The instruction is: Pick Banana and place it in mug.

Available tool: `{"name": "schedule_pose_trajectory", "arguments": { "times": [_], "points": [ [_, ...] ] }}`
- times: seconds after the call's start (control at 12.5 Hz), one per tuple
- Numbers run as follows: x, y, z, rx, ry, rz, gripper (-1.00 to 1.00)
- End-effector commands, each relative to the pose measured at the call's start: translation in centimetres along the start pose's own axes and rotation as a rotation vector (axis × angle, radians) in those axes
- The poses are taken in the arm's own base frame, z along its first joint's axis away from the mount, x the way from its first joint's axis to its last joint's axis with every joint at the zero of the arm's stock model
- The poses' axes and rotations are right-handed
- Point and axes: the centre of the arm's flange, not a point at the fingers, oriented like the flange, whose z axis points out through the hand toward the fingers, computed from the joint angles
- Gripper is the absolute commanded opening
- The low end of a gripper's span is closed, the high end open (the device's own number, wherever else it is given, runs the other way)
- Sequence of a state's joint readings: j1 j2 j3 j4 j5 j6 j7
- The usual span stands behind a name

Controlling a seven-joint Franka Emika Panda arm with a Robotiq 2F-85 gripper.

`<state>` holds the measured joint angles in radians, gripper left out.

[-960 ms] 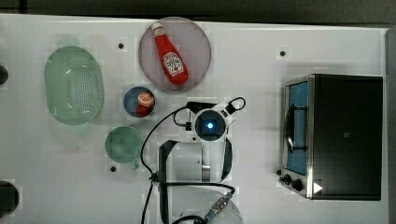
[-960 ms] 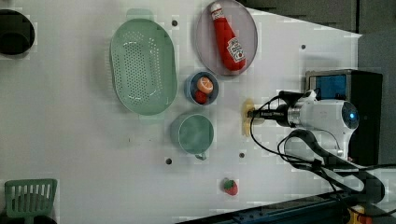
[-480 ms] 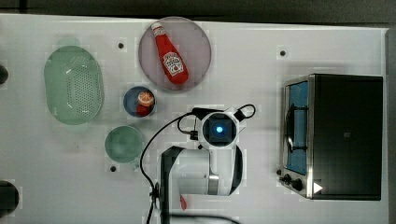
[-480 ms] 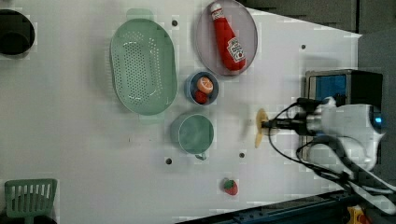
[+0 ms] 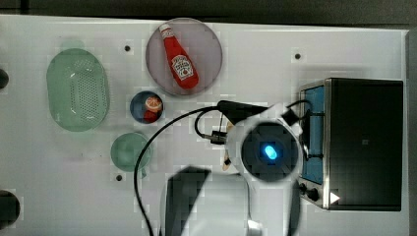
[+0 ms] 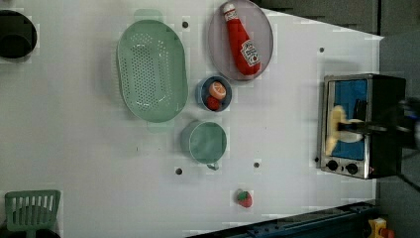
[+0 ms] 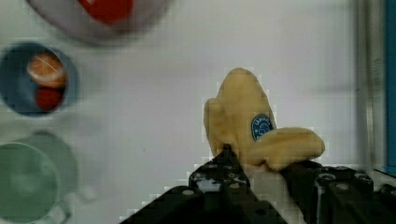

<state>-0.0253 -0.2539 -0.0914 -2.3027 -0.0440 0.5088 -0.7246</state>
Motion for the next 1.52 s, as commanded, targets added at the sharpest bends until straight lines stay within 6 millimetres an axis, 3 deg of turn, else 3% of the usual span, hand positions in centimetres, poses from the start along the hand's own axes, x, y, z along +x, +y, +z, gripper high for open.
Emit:
{"name": "schedule_pose_trajectory", "arguments": {
  "times": [0.08, 0.32, 0.64, 0.88, 1.12, 1.28, 1.52],
  "points": [
    [0.3, -1.1, -5.3, 0.014, -0.035, -0.016, -0.38],
    [-0.6, -5.2, -8.2, -0.016, -0.118, 0.029, -0.38],
    [-2.6, -15.1, -7.1, -0.023, -0.153, 0.111, -0.38],
    [-4.1, -22.0, -4.2, -0.05, -0.176, 0.204, -0.38],
    [-4.5, -27.4, -0.4, -0.034, -0.143, 0.246, -0.38],
    [-5.1, -29.6, 3.1, -0.019, -0.137, 0.272, -0.38],
    [-6.1, -30.7, 8.4, 0.006, -0.129, 0.324, -0.38]
  ]
}}
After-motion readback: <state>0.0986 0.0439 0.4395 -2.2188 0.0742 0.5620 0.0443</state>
